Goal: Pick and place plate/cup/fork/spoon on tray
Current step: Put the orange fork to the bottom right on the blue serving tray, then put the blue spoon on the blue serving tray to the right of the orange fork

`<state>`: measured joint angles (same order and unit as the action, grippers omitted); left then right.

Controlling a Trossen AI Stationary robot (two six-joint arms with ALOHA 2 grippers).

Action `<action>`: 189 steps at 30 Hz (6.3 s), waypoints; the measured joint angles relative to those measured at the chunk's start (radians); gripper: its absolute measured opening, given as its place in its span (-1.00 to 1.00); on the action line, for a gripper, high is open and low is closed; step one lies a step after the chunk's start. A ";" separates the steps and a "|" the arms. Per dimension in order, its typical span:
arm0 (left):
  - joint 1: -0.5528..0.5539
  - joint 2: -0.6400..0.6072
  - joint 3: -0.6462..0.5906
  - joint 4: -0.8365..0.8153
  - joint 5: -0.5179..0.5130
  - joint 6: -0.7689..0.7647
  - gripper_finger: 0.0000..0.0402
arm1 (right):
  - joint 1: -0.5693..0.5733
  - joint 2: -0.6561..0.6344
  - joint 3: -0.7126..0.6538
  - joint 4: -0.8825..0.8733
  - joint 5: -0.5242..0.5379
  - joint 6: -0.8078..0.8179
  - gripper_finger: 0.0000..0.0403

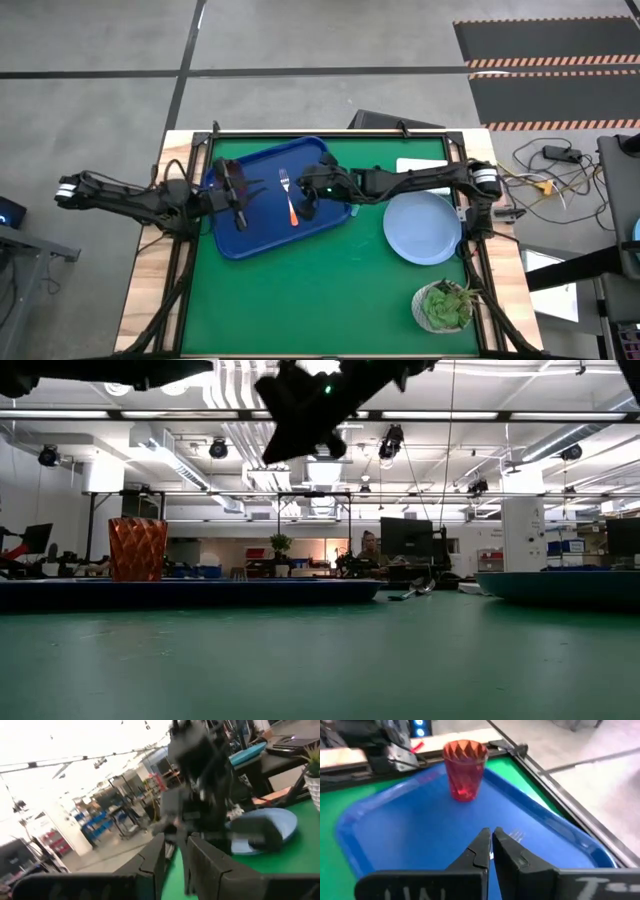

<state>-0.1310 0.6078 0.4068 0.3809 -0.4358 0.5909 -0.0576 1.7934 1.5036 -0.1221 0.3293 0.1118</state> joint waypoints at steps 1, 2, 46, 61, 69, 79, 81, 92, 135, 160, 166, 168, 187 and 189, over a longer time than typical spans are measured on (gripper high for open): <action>0.000 -0.004 0.002 0.003 0.000 0.019 -0.68 | -0.007 0.014 0.008 -0.007 -0.005 0.004 -0.96; 0.000 -0.010 0.006 0.010 0.000 0.044 -0.68 | -0.015 0.028 0.019 -0.008 -0.021 0.012 -0.96; 0.008 -0.046 -0.006 0.006 -0.099 0.315 -0.68 | -0.140 0.611 0.571 -0.308 -0.277 -0.023 -0.96; 0.007 -0.046 -0.008 -0.003 -0.102 0.315 -0.68 | -0.152 0.608 0.570 -0.377 -0.277 -0.120 -0.96; 0.007 -0.046 -0.008 -0.004 -0.142 0.315 -0.68 | -0.153 0.600 0.594 -0.473 -0.273 -0.189 -0.96; 0.007 -0.079 -0.009 0.069 -0.259 0.307 -0.68 | -0.153 0.585 0.613 -0.537 -0.274 -0.203 -0.96; 0.007 -0.086 -0.009 0.093 -0.305 0.307 -0.68 | -0.153 0.579 0.614 -0.550 -0.274 -0.203 -0.96; 0.007 -0.128 -0.023 0.108 -0.359 0.310 -0.68 | -0.153 0.554 0.615 -0.692 -0.223 -0.220 -0.96; 0.007 -0.210 -0.053 0.108 -0.358 0.315 -0.68 | -0.028 0.507 0.520 -0.801 -0.274 -0.113 -0.96; 0.007 -0.209 -0.053 0.107 -0.358 0.315 -0.68 | -0.041 0.471 0.518 -0.975 -0.144 -0.111 -0.96; 0.007 -0.209 -0.053 0.104 -0.358 0.315 -0.68 | -0.041 0.464 0.518 -1.014 -0.199 -0.104 -0.96; 0.007 -0.209 -0.053 0.102 -0.358 0.315 -0.68 | -0.041 0.452 0.518 -1.092 -0.176 -0.105 -0.96; 0.008 -0.210 -0.057 0.103 -0.358 0.315 -0.68 | -0.233 0.120 0.156 -0.992 -0.067 0.369 -0.96; 0.008 -0.209 -0.058 0.104 -0.358 0.315 -0.68 | -0.263 0.088 0.082 -0.958 -0.075 0.487 -0.96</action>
<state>-0.1234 0.3985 0.3491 0.4853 -0.7933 0.9062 -0.3204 1.8817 1.5855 -1.0798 0.2545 0.5990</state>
